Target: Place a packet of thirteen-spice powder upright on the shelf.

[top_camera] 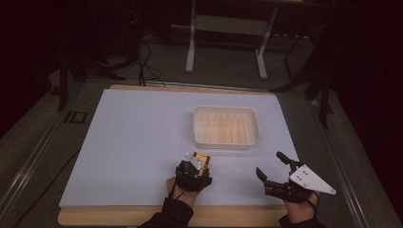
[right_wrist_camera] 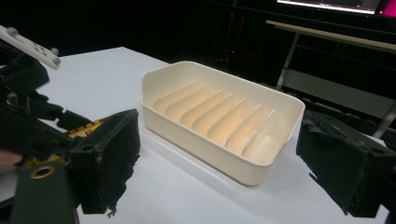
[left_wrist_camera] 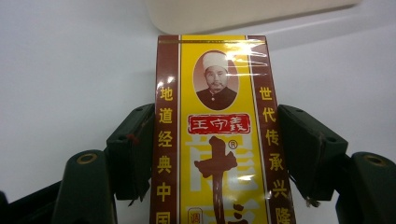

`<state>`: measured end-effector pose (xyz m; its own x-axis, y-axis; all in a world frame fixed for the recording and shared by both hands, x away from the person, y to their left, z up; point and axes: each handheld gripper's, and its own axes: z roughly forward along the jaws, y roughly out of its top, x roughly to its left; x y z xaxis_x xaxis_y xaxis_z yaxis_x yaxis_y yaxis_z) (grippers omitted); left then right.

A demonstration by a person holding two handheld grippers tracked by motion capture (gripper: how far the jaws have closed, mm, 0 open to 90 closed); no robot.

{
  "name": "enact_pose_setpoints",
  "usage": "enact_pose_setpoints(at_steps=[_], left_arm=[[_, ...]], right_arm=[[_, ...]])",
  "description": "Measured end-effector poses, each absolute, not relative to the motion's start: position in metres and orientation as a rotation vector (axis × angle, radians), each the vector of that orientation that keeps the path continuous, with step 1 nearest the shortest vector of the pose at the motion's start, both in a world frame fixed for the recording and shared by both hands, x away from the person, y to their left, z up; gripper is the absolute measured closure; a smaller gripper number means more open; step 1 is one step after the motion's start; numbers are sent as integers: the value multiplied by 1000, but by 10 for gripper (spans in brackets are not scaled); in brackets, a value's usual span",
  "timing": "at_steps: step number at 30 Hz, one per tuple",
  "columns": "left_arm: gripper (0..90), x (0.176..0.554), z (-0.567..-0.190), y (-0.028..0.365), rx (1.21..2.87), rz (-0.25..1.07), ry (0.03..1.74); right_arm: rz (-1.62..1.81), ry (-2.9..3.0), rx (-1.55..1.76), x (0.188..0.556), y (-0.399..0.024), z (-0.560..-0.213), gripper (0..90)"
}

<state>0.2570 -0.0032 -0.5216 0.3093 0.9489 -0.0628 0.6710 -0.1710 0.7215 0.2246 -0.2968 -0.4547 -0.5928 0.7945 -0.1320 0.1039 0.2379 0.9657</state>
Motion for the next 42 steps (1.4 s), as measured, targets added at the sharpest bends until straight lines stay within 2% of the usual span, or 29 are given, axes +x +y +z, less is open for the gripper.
enact_pose_setpoints(at_steps=[12, 18, 28, 42], left_arm=[[332, 251, -502, 23, 1910, 463, 1239], [332, 250, -495, 31, 1943, 470, 1065], [334, 247, -496, 34, 1954, 385, 817], [334, 246, -492, 31, 1861, 351, 707]], right_arm=[[1391, 1881, 826, 225, -296, -456, 133], [1391, 1884, 835, 225, -295, -456, 132], [1385, 1892, 842, 226, -294, -458, 133], [1403, 1922, 850, 219, -288, -451, 141]])
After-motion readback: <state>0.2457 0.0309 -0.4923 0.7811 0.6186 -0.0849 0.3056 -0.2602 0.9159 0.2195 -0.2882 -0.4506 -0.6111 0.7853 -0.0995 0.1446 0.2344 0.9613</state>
